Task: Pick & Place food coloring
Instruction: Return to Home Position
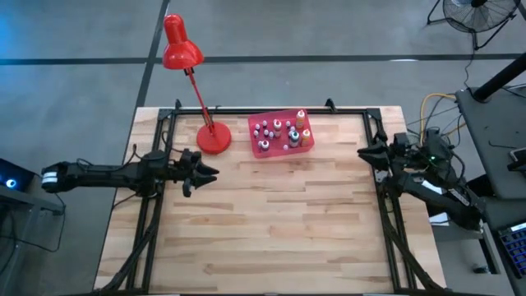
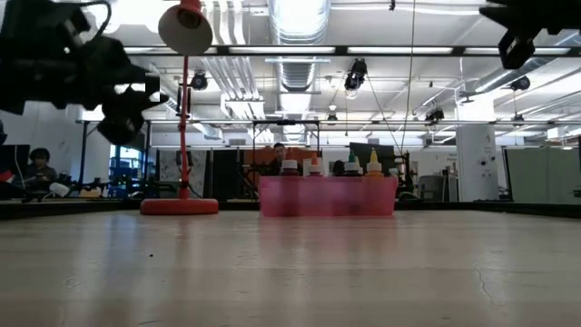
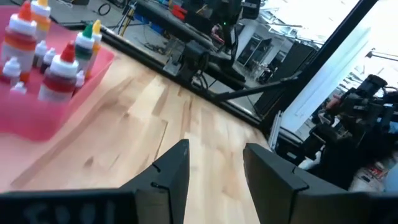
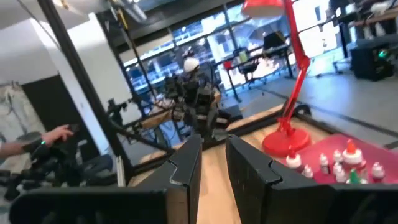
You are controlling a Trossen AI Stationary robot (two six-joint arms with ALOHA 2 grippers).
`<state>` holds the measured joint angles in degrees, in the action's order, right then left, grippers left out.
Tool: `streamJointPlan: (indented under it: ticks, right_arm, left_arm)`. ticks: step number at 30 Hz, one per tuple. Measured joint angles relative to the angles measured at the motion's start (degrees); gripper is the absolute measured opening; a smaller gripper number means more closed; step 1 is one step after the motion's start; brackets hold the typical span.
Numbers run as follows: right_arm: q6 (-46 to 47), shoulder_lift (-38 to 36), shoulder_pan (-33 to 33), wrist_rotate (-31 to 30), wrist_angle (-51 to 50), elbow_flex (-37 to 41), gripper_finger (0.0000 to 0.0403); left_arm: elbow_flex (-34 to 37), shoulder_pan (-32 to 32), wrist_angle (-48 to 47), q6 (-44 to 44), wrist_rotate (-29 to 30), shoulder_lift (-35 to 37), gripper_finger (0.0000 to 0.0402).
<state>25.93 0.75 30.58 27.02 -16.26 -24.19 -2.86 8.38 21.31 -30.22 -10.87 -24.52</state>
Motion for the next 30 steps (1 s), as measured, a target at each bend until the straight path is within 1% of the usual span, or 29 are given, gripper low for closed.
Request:
streamJointPlan:
  ticks: [2, 3, 6, 9, 12, 18, 25, 30]
  right_arm:
    - [0.01, -0.02, -0.38, 0.01, 0.01, 1.46, 0.0068]
    - [0.0, -0.1, -0.36, -0.05, 0.02, 2.27, 0.0068]
    - [0.01, -0.76, -0.34, -0.06, 0.11, 4.89, 0.0068]
    - [0.01, -0.75, -0.34, -0.12, 0.12, 7.4, 0.0068]
    - [0.01, -0.76, -0.36, -0.01, 0.36, 10.49, 0.0068]
    - [0.03, -0.76, -0.81, -0.08, 0.21, 17.77, 0.0068]
    - [0.02, -0.37, -2.5, -0.1, 0.55, 17.53, 0.0068]
    - [0.01, -0.49, -6.33, -0.16, 2.5, 18.9, 0.0068]
  left_arm:
    - [2.24, 0.0, -1.52, -0.01, 0.0, 2.91, 0.0124]
    - [2.28, 0.0, -3.78, 0.02, -0.04, 4.45, 0.0124]
    - [1.8, 0.0, -15.74, 0.05, 0.02, 9.01, 0.0124]
    - [1.53, -0.02, -21.02, 0.03, 0.42, 13.06, 0.0124]
    - [1.65, -0.02, -20.33, 0.03, 1.68, 15.99, 0.0124]
    - [1.9, -0.02, -19.92, 0.0, 1.74, 24.36, 0.0124]
    - [2.23, -0.16, -18.67, -0.01, 1.6, 24.49, 0.0124]
    - [2.32, -1.83, -18.78, -0.01, 1.85, 24.49, 0.0124]
